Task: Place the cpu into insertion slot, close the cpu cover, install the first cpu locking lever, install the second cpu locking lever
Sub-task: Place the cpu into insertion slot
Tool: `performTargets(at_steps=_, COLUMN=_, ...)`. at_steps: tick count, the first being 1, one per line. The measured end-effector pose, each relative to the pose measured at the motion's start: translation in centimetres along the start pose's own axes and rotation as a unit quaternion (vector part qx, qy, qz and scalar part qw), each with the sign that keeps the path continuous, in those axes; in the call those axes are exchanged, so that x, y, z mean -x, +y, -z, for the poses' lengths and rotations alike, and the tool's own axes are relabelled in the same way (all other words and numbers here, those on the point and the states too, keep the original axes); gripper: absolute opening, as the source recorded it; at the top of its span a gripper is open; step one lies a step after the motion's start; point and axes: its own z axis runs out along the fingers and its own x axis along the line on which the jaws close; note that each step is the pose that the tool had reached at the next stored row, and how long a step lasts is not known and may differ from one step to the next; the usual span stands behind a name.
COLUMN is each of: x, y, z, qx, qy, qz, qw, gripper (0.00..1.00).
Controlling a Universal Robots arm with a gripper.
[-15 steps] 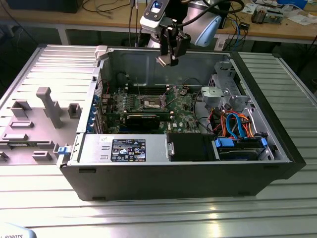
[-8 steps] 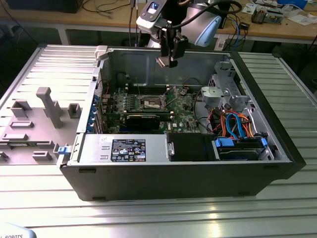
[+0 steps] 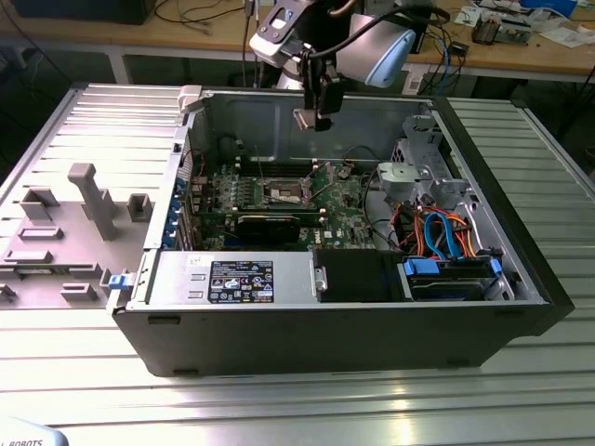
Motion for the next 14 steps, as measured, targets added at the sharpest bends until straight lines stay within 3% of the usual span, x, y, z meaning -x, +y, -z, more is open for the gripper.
performTargets(at_steps=6, x=0.00, y=-0.07, z=-0.45, qx=-0.0003, qy=-0.0034, qz=-0.042, qw=0.99912, gripper=0.54)
performTargets(at_steps=14, x=-0.01, y=-0.17, z=-0.45, qx=-0.0003, qy=-0.0032, qz=-0.044, qw=0.99904, gripper=0.54)
